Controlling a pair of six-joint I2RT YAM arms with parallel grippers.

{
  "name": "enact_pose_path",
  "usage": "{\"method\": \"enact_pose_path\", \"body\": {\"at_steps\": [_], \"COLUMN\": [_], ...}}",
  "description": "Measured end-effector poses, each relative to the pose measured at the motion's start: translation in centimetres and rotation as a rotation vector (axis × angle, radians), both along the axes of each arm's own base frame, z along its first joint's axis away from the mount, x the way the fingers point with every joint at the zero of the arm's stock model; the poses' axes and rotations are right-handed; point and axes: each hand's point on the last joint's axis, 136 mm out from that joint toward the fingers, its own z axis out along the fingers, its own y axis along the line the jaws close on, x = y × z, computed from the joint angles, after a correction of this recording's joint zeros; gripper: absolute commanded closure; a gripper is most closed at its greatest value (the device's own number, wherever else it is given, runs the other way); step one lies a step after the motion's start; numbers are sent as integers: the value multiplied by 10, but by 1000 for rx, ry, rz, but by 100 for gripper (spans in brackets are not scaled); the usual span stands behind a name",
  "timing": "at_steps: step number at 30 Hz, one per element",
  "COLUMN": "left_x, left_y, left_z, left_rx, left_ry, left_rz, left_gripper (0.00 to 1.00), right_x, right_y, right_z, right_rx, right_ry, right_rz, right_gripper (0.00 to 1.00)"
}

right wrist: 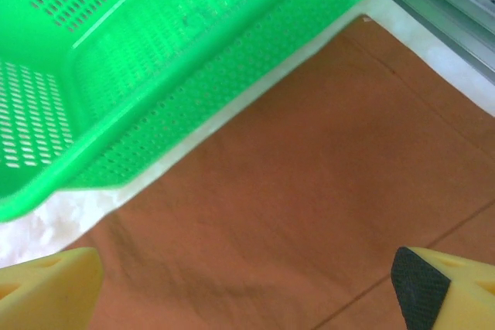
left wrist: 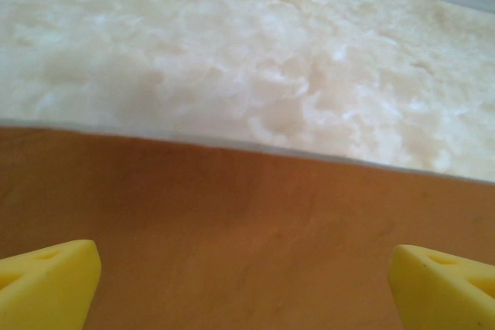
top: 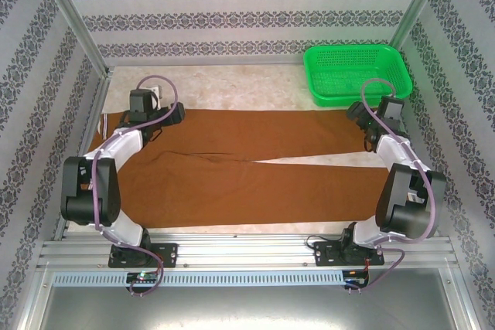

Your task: Roll up the long pants

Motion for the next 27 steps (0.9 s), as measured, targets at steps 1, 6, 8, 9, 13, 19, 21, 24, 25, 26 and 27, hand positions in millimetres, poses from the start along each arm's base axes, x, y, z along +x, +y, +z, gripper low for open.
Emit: {"method": "enact_pose_path", "body": {"at_steps": [1, 6, 8, 9, 13, 19, 21, 24, 25, 26, 27], "left_x": [3, 5, 5, 5, 4, 1, -1, 2, 6, 10, 15], "left_y": [-1, 7, 12, 13, 19, 33, 48, 87, 102, 115, 128], "left_z": [0, -2, 0, 1, 4, 10, 12, 23, 29, 34, 39], "left_rx": [-4, 12, 28, 27, -13, 0, -1, 6, 10, 13, 12], "left_ry": [1, 42, 48, 47, 46, 72, 77, 90, 85, 74, 64], "left_rz": [-2, 39, 60, 63, 73, 110, 144, 236, 273, 304, 334], "left_gripper": [4, 4, 3, 3, 0, 0, 0, 1, 2, 3, 4], "right_x": [-3, -18, -19, -19, -17, -5, -5, -3, -3, -2, -2], "right_y": [-1, -11, -11, -9, 2, 26, 26, 25, 26, 26, 26], "right_z": [-2, 10, 20, 27, 43, 25, 16, 1, -5, -9, -13], "right_rx": [-4, -96, -114, -119, -142, -177, -174, -166, -163, -161, -160], "right_ry": [16, 88, 68, 46, -8, 53, 75, 108, 121, 131, 141], "right_rz": [-7, -58, -59, -51, -20, 48, 48, 49, 50, 51, 52], "right_gripper": [2, 2, 2, 2, 2, 2, 2, 2, 2, 2, 2]}}
